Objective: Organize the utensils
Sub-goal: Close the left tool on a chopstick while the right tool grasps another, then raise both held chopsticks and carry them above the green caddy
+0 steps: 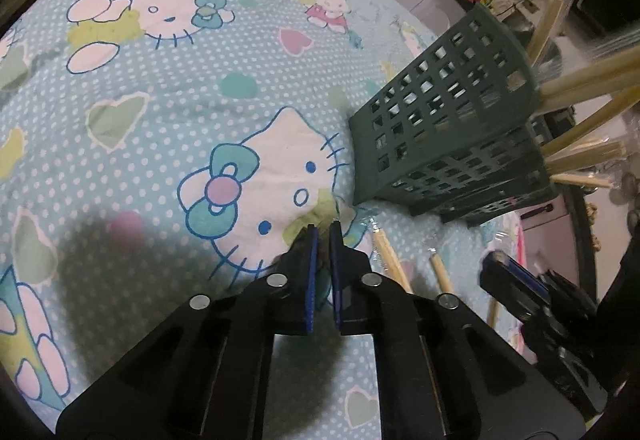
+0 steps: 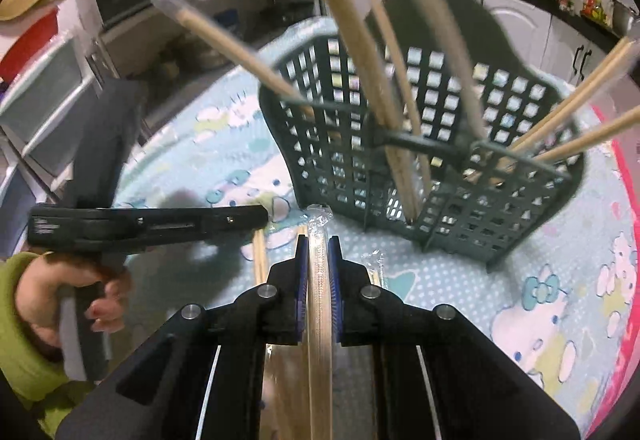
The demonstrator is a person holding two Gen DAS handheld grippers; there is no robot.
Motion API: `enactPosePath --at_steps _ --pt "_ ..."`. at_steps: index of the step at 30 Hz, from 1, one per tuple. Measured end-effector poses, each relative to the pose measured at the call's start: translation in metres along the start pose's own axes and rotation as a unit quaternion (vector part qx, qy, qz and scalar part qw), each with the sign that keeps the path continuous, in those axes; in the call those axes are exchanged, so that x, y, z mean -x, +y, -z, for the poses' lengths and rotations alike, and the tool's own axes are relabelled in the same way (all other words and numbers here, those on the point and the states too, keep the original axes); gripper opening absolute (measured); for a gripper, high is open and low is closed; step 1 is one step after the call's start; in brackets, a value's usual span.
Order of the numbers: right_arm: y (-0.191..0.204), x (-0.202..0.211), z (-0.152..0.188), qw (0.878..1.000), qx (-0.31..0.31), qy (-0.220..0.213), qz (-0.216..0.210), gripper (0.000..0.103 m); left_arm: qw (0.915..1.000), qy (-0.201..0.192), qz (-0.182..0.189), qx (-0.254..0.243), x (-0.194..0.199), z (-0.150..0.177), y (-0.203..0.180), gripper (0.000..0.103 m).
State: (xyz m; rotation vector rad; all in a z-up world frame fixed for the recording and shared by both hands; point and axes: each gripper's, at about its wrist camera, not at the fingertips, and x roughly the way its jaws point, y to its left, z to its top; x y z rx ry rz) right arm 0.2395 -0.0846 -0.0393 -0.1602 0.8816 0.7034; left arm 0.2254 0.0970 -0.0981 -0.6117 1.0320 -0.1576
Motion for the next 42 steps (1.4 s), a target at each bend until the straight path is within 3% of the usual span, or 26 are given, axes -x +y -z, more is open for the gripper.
enactPosePath --at_steps 6,15,25,42 --pt "-0.002 0.049 0.006 0.999 -0.016 -0.051 -0.005 0.01 0.9982 -0.036 0.034 -0.035 0.037 0.005 -0.02 0.002" --pt "0.005 0.107 0.015 0.993 -0.018 -0.113 -0.009 0.01 0.9874 -0.089 0.084 -0.101 0.091 0.021 -0.065 0.001" --pt "0.011 0.134 0.025 0.99 -0.01 -0.137 0.006 0.01 0.9738 -0.121 0.093 -0.168 0.118 0.043 -0.107 0.001" --pt "0.014 0.174 0.024 0.981 -0.011 -0.192 0.023 0.005 0.9575 -0.174 0.109 -0.203 0.166 0.033 -0.141 0.001"
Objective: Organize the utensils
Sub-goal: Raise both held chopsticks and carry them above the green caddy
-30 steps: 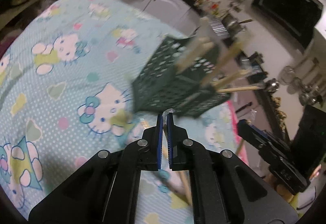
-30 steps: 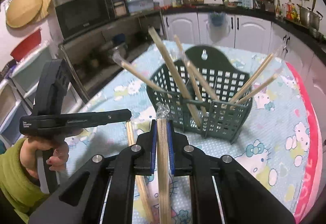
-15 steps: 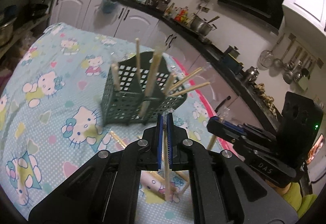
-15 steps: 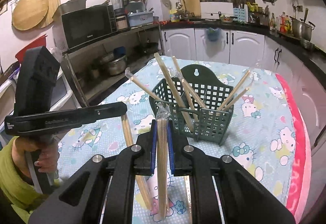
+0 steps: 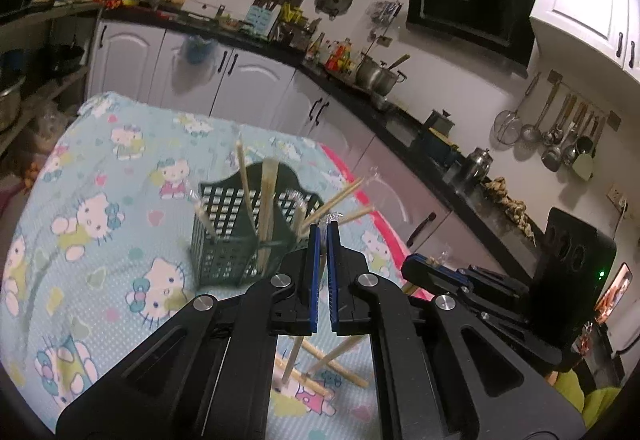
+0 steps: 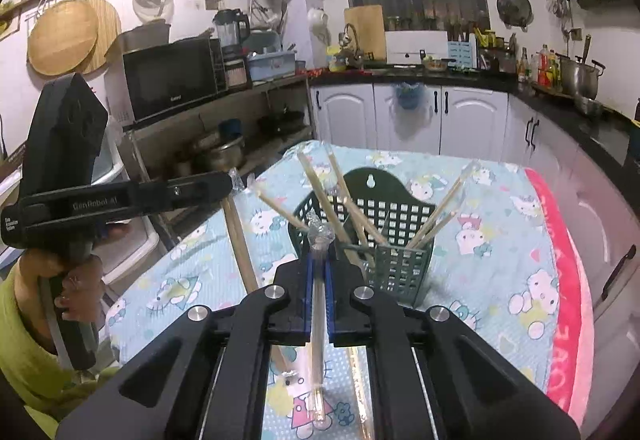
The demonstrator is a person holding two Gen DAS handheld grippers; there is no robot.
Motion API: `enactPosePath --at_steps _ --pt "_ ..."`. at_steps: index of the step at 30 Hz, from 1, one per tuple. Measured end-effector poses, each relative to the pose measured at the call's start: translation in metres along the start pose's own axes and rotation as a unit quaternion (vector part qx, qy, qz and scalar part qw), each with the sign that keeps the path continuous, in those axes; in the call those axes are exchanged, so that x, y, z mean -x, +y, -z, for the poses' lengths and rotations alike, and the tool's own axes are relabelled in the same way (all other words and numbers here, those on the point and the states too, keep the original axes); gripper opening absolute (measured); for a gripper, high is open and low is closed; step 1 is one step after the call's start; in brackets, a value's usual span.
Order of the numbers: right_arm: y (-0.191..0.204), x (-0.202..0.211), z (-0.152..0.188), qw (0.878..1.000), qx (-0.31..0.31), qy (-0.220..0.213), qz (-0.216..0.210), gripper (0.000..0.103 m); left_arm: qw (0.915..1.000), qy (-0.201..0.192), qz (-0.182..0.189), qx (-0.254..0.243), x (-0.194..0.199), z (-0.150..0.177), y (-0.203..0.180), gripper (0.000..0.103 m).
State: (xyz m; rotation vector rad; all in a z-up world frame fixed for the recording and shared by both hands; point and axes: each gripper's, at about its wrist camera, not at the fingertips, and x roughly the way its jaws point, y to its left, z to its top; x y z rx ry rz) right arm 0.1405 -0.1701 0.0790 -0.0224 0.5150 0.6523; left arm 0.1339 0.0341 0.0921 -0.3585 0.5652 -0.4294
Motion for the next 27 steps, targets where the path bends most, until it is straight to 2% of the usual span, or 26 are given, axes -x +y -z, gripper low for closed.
enactPosePath --at_steps 16,27 --pt "-0.008 0.04 -0.038 0.997 -0.008 -0.07 0.017 0.005 0.9976 -0.06 0.011 -0.032 0.022 -0.055 -0.032 0.001" --pt "-0.011 0.063 -0.076 0.993 0.01 -0.116 0.028 0.005 0.9933 -0.101 0.001 -0.057 0.036 -0.1 -0.052 0.001"
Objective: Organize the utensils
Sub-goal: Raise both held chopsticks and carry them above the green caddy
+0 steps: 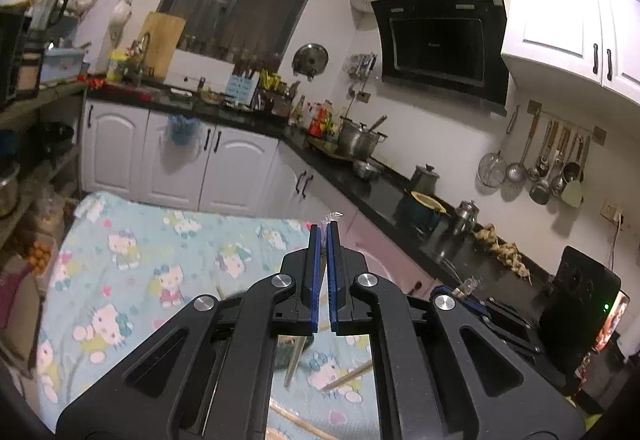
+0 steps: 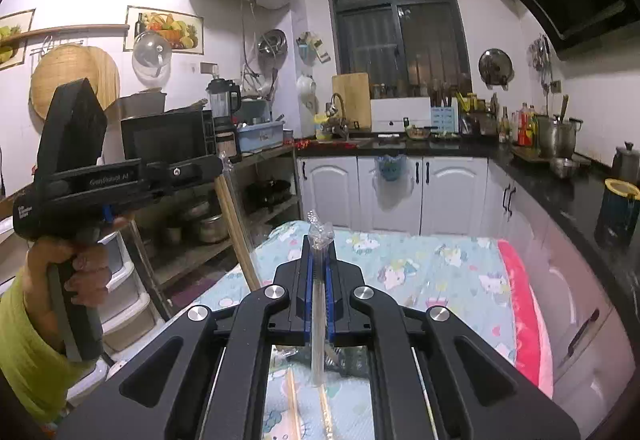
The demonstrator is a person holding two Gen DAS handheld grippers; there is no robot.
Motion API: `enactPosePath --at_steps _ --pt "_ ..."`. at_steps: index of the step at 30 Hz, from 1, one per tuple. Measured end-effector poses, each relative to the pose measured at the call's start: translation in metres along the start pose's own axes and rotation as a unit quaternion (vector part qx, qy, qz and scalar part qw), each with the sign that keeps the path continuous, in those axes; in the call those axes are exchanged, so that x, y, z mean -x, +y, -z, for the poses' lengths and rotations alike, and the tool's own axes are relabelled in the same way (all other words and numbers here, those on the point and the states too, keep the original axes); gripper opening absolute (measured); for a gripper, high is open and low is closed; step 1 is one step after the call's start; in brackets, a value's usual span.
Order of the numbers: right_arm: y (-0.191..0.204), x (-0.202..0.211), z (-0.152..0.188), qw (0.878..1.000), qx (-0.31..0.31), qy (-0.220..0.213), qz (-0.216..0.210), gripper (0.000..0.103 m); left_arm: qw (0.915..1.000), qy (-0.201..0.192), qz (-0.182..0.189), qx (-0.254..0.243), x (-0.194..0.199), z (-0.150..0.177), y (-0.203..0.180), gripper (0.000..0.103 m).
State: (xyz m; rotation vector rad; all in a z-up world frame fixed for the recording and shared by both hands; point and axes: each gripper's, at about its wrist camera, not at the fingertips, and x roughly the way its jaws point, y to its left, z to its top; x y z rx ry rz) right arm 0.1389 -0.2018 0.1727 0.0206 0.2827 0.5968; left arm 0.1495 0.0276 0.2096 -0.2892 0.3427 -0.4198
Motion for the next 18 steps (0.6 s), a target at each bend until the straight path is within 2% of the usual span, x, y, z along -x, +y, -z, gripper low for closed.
enactPosePath --at_steps 10,18 --pt "-0.01 -0.007 -0.029 1.0 0.007 -0.024 0.012 0.005 0.9987 -0.039 -0.032 -0.002 0.007 -0.042 0.012 0.001" --pt "-0.014 -0.017 -0.049 0.999 0.011 -0.038 0.028 0.005 0.9972 -0.048 -0.058 0.008 -0.002 -0.056 0.031 0.001"
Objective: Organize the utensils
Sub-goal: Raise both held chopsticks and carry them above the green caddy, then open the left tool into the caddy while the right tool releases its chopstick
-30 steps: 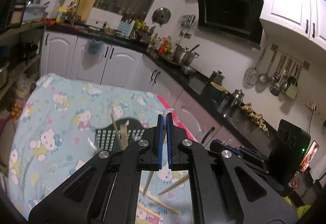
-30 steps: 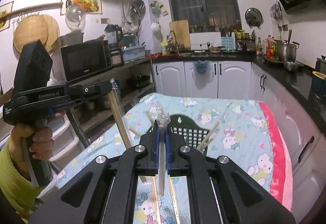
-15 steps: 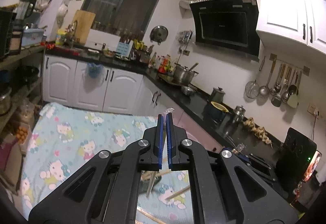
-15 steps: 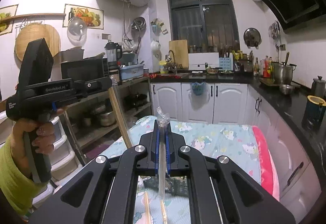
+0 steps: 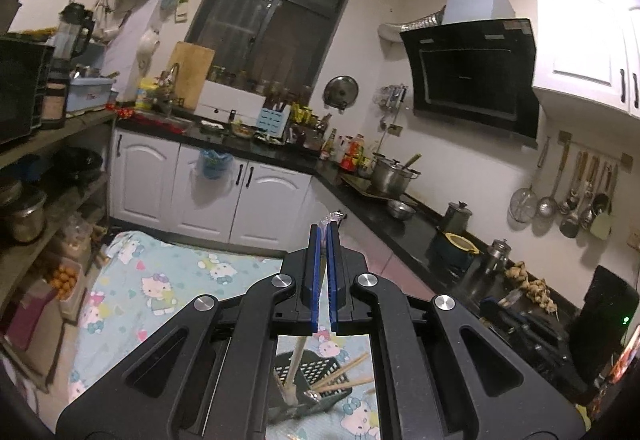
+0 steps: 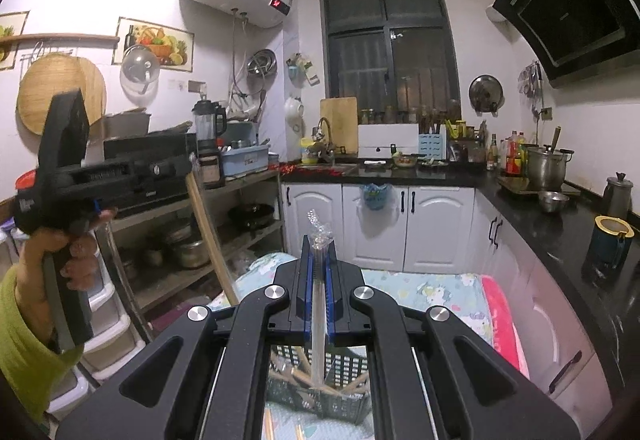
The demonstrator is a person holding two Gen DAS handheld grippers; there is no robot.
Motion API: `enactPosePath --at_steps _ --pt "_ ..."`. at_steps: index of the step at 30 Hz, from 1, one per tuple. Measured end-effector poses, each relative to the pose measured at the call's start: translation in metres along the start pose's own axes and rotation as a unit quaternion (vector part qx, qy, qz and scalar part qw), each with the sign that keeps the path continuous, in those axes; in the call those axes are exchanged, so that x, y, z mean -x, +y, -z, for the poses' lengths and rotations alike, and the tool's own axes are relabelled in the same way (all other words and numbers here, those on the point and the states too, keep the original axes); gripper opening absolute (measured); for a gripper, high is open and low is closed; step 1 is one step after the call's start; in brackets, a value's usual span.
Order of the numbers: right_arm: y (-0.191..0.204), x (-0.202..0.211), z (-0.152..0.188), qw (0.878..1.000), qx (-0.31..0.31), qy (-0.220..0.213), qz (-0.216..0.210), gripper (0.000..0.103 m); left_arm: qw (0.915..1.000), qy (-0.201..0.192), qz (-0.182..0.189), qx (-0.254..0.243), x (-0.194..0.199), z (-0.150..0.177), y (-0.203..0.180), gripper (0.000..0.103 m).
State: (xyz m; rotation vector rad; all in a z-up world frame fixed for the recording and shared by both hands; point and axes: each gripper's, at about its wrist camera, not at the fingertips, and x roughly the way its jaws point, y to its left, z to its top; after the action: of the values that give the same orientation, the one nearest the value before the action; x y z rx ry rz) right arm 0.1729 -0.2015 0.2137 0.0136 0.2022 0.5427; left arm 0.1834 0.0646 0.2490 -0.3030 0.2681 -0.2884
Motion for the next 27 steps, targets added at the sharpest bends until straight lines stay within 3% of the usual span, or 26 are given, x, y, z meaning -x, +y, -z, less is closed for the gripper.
enactPosePath --at_steps 10,27 --pt "-0.009 -0.023 -0.01 1.0 0.001 -0.016 0.012 0.005 0.9997 0.007 -0.016 0.015 -0.026 0.018 0.023 0.001" --pt "-0.026 -0.104 0.054 0.998 -0.03 0.053 0.034 0.005 0.9981 0.048 -0.018 0.033 -0.077 0.08 0.049 0.001"
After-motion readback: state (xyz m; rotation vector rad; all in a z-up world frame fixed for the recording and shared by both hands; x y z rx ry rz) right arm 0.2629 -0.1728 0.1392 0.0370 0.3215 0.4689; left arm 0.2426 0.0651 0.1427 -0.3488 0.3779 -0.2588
